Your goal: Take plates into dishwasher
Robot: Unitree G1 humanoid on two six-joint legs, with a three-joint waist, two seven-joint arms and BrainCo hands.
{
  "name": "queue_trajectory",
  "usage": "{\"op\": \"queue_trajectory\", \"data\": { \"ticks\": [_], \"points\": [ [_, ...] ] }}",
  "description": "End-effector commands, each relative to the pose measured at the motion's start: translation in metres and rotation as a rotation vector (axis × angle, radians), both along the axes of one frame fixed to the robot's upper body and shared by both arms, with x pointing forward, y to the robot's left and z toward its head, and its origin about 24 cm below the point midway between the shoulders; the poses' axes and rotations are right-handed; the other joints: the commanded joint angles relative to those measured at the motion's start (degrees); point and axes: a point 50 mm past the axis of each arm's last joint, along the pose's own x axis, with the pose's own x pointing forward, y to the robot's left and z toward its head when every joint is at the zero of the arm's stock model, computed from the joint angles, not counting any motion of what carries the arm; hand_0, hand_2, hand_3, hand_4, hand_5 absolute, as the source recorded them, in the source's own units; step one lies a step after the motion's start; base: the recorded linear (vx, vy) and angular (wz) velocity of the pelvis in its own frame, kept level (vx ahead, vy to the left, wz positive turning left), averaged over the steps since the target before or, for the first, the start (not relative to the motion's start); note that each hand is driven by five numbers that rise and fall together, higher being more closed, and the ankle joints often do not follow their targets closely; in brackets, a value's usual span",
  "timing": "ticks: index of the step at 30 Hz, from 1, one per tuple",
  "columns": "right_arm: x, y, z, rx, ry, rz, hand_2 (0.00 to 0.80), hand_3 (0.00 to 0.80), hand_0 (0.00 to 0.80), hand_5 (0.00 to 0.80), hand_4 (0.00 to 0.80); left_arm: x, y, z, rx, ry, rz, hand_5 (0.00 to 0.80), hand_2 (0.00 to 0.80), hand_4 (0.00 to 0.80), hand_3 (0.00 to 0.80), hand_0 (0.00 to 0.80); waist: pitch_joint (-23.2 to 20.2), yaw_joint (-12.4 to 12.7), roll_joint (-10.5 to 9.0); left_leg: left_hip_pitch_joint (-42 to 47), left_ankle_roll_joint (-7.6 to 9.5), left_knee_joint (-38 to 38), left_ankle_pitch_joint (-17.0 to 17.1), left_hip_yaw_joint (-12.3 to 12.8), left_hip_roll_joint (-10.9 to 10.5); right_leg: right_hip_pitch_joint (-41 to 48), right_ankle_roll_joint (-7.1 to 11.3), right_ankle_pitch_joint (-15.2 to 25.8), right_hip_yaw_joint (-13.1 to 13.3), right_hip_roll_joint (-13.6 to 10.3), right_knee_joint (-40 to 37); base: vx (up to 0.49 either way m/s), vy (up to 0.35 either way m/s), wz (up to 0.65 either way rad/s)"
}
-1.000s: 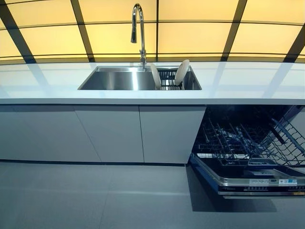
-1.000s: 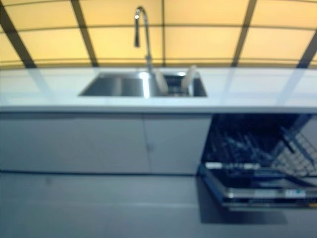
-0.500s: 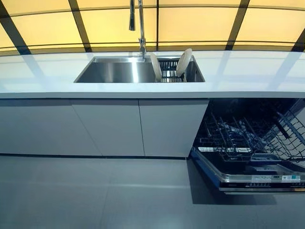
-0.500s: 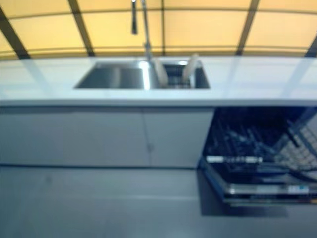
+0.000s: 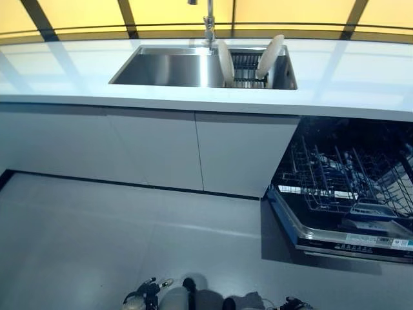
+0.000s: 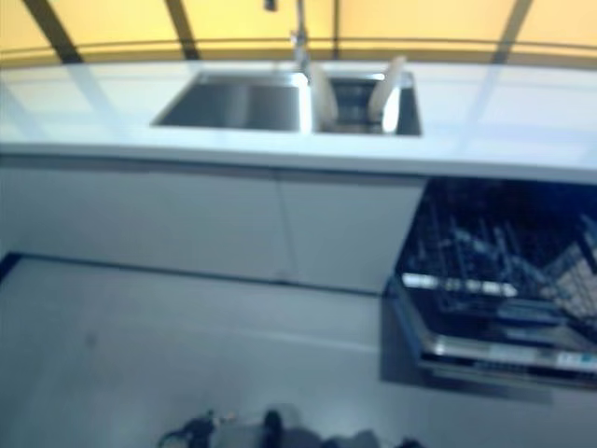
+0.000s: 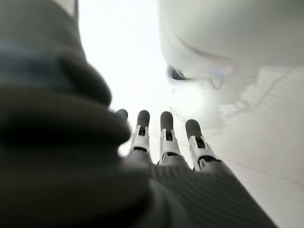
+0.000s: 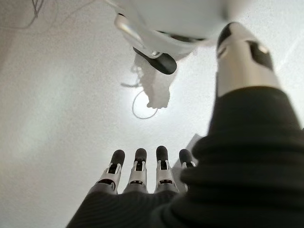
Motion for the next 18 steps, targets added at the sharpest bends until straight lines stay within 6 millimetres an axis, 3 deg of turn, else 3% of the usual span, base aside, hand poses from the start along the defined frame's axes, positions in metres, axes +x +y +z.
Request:
{"op": "queue_trajectory", "data": {
  "ticks": [1,4,5,6,7,10,14,18],
  "points": [
    [-0.031,0.008,-0.01,0.005,0.061,0.005,0.0,0.0,0.0,0.0,0.0,-0.031,-0.021,-0.012,-0.075,0.062,0.143,0.0,0.0,0.0,0.0,0.0,-2.04,-0.02,1.03,-2.04,2.97,-5.9,9.92,-3.73,-3.3,2.93,2.16,-4.2,4.9,2.17,5.54,0.461,0.206,-0.54],
    [-0.037,0.014,-0.012,-0.004,0.081,-0.011,0.0,0.0,0.0,0.0,0.0,-0.036,-0.018,-0.014,-0.047,0.087,0.126,0.0,0.0,0.0,0.0,0.0,-3.32,-0.23,0.69,-1.56,6.38,1.64,1.58,-2.61,-4.71,4.52,3.29,-6.94,6.8,-0.19,8.18,0.463,0.176,-0.7],
    [-0.04,0.018,-0.014,-0.003,0.086,-0.005,0.0,0.0,0.0,0.0,0.0,-0.036,-0.014,-0.013,-0.029,0.091,0.126,0.0,0.0,0.0,0.0,0.0,-3.86,0.0,0.26,-1.06,7.56,4.02,-1.48,-2.25,-5.26,5.63,4.09,-7.13,6.59,-1.45,8.52,0.401,0.093,-0.49],
    [-0.04,0.021,-0.015,-0.007,0.087,0.032,0.0,0.0,0.0,0.0,0.0,-0.037,-0.011,-0.013,-0.021,0.092,0.121,0.0,0.0,0.0,0.0,0.0,-4.44,0.11,0.06,-0.63,7.85,4.48,-2.35,-1.44,-5.0,5.76,4.68,-7.04,5.84,-2.3,8.47,0.412,0.097,-0.37],
    [-0.039,0.023,-0.014,-0.016,0.084,0.073,0.0,0.0,0.0,0.0,0.0,-0.034,-0.01,-0.012,-0.021,0.087,0.12,0.0,0.0,0.0,0.0,0.0,-4.97,0.25,0.19,0.01,8.31,4.38,-2.95,-0.82,-4.61,5.43,5.05,-7.09,4.36,-3.69,8.48,0.276,0.075,-0.42],
    [-0.036,0.025,-0.014,-0.026,0.065,0.081,0.0,0.0,0.0,0.0,0.0,-0.027,-0.011,-0.01,-0.028,0.066,0.11,0.0,0.0,0.0,0.0,0.0,-5.59,0.17,0.7,-1.17,8.46,5.49,-3.3,-0.34,-4.23,4.87,4.76,-7.14,3.25,-4.81,8.08,0.168,0.053,-0.44],
    [-0.037,0.031,-0.014,-0.032,0.063,0.08,0.0,0.0,0.0,0.0,0.0,-0.016,-0.013,-0.007,-0.03,0.034,0.114,0.0,0.0,0.0,0.0,0.0,-7.18,-0.05,0.84,-3.74,8.5,5.71,-3.33,-0.38,-4.25,5.2,5.42,-5.72,3.75,-5.38,5.02,0.15,0.026,-0.25],
    [-0.041,0.032,-0.015,-0.039,0.058,0.036,0.0,0.0,0.0,0.0,0.0,-0.019,-0.023,-0.01,-0.062,0.049,0.143,0.0,0.0,0.0,0.0,0.0,-8.16,-0.16,0.88,-3.52,8.82,5.43,-4.28,-0.22,-4.12,6.01,6.21,-4.85,4.1,-5.96,2.9,0.161,0.05,0.01]
  ]
}}
